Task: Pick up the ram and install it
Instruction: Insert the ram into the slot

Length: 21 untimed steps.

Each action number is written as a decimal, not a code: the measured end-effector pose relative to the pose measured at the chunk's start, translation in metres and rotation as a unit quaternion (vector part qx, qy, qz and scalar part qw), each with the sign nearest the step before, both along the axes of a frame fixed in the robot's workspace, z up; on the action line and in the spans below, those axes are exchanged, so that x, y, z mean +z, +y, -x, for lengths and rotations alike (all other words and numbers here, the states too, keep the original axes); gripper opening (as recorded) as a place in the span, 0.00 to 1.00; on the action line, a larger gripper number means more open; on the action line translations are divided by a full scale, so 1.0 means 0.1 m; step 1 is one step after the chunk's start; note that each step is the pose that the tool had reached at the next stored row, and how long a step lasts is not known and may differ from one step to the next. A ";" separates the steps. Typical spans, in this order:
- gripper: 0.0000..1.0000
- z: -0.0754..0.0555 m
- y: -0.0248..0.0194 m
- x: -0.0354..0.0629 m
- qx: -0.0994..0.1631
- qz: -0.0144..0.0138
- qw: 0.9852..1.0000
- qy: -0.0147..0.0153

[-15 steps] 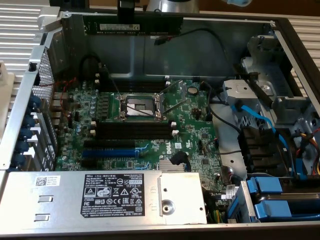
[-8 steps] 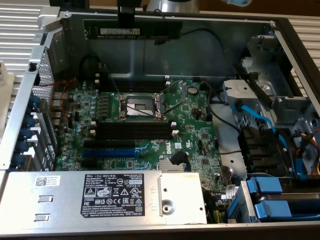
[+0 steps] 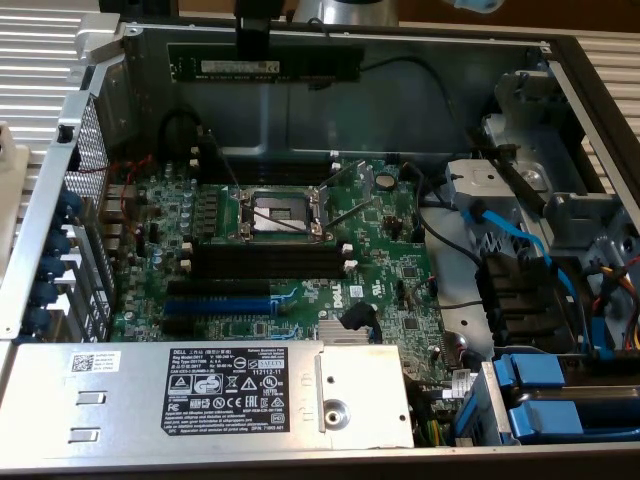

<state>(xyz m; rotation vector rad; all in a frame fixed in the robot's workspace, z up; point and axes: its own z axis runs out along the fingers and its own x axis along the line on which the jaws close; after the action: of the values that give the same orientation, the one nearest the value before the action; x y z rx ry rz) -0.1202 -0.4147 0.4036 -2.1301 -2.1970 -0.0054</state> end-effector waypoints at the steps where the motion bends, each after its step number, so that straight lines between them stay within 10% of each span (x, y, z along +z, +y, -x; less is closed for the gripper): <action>1: 0.12 0.00 0.000 -0.017 0.000 0.000 1.000 0.000; 21: 0.12 0.00 -0.011 -0.381 0.000 0.000 1.000 0.000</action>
<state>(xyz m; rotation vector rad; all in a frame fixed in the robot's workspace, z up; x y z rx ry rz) -0.1206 -0.4158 0.3655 -2.1309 -2.1964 -0.0051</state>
